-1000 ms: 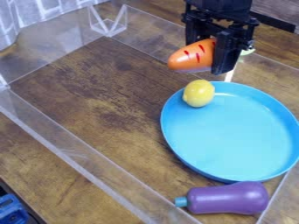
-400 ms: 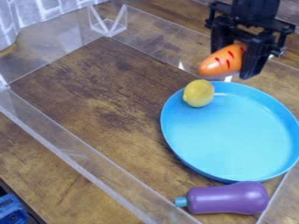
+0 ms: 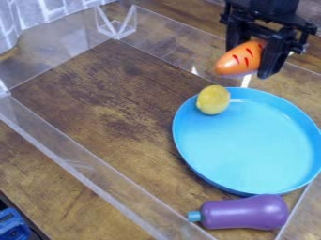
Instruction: Move the carrot to the left side
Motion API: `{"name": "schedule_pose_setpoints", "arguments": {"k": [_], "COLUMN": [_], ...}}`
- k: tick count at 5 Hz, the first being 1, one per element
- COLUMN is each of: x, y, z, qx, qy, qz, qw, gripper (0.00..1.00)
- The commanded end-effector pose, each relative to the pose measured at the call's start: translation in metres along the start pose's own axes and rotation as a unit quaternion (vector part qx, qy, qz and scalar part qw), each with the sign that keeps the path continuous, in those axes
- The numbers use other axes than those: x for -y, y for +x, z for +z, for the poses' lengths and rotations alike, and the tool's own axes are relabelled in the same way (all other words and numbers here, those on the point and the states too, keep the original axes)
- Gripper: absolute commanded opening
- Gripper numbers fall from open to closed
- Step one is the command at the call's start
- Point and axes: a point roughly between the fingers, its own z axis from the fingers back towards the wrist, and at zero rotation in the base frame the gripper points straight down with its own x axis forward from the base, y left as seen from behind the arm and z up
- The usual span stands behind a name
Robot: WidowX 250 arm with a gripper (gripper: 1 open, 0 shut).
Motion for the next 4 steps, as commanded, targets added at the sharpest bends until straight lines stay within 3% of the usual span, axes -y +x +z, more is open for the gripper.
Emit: {"name": "schedule_pose_setpoints", "arguments": {"k": [1,4], "x": [0.011,-0.017], "y": [0.004,-0.006], "z": [0.033,0.037], "qx": [0.043,0.046], "qy": [0.007,0.028], "qz": [-0.002,-0.005], "qw": [0.9991,0.9985], "gripper": [0.0,0.0]}}
